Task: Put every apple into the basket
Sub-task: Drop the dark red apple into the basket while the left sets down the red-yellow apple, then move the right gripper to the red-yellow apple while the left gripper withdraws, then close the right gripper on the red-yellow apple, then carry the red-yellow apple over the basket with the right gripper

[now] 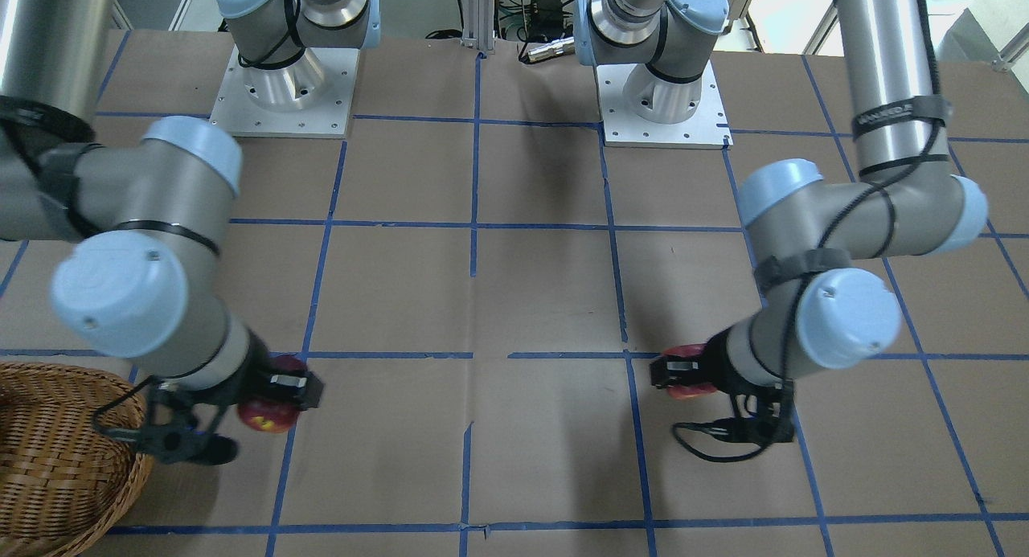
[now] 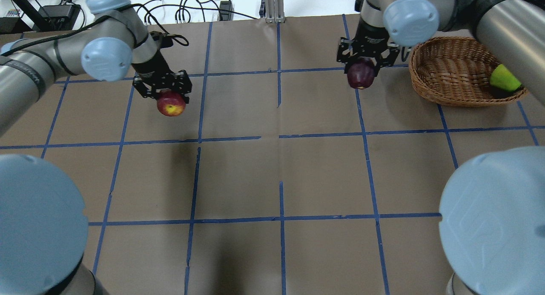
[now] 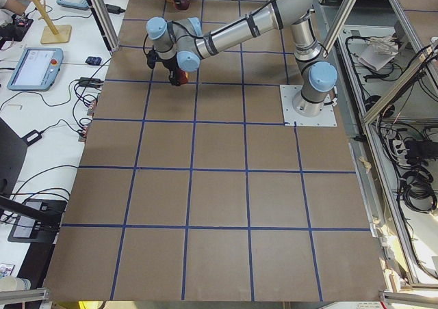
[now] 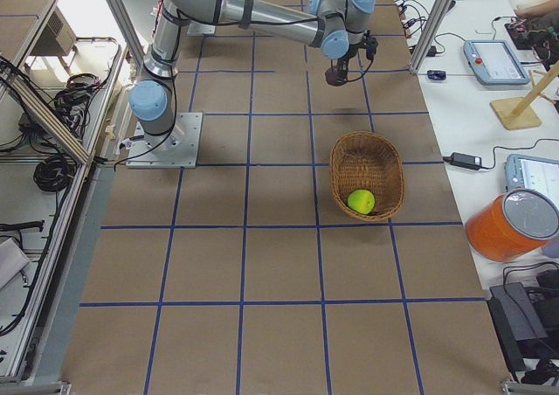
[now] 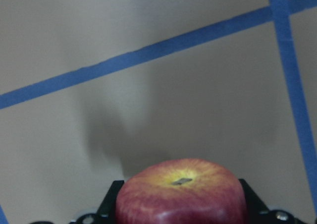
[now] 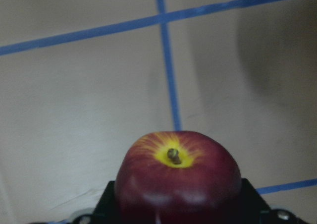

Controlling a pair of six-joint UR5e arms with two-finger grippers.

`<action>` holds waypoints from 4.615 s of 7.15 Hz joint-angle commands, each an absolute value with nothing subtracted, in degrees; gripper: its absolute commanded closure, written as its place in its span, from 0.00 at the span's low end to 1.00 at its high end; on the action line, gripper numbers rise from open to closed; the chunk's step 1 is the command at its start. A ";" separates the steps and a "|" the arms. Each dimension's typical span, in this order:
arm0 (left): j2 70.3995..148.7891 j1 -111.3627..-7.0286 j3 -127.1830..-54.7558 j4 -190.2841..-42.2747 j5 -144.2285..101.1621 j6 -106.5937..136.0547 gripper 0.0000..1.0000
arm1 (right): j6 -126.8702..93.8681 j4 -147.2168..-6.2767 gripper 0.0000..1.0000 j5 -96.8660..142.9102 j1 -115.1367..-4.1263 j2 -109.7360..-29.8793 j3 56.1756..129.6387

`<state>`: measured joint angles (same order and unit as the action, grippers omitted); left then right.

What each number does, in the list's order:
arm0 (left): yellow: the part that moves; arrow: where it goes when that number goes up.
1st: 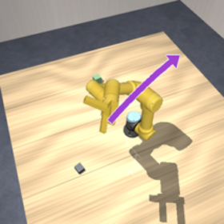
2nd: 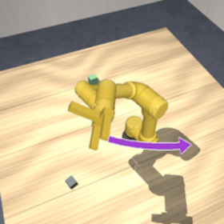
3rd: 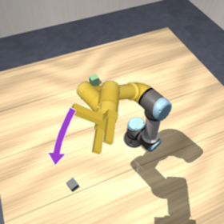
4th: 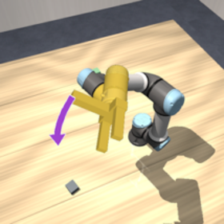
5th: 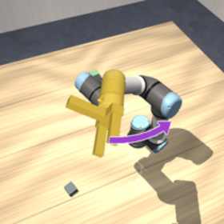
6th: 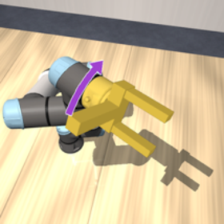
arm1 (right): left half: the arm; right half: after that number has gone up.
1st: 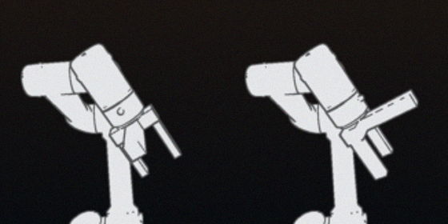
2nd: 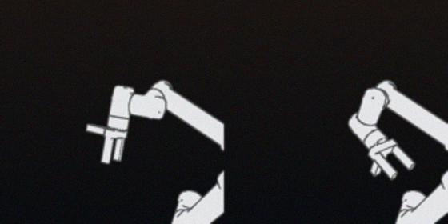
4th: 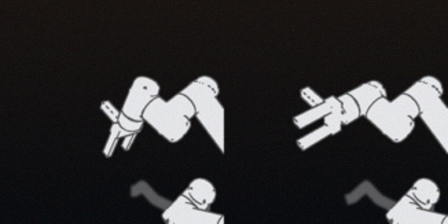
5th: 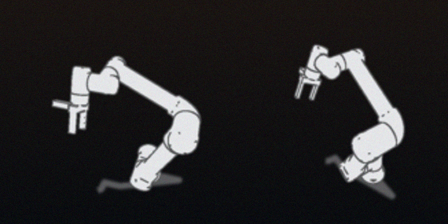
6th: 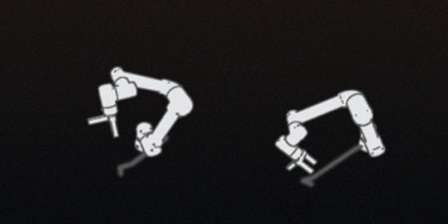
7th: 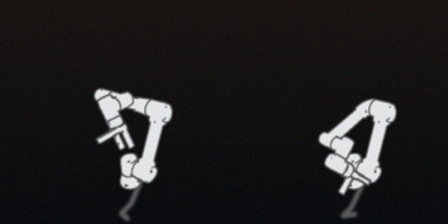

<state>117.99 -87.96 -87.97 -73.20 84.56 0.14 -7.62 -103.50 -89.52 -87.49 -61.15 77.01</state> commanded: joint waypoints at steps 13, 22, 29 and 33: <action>94.52 -93.26 -90.71 -89.72 84.11 6.15 0.00 | -20.97 -100.10 0.00 -84.47 -100.23 -61.01 77.16; 89.82 -91.85 -89.91 -87.19 88.95 6.33 0.00 | -34.09 -109.07 0.00 -81.74 -106.96 -57.84 88.77; 89.56 -92.11 -90.00 -87.19 88.42 6.33 0.00 | -39.11 -109.16 1.00 -78.84 -106.09 -59.93 87.55; 89.39 -92.11 -90.09 -87.28 88.94 6.33 0.00 | -23.99 -98.46 1.00 -85.91 -90.22 -62.31 75.54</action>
<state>89.46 -92.11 -90.01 -87.26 88.67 6.33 -31.94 -102.17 -81.58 -95.75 -62.13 80.25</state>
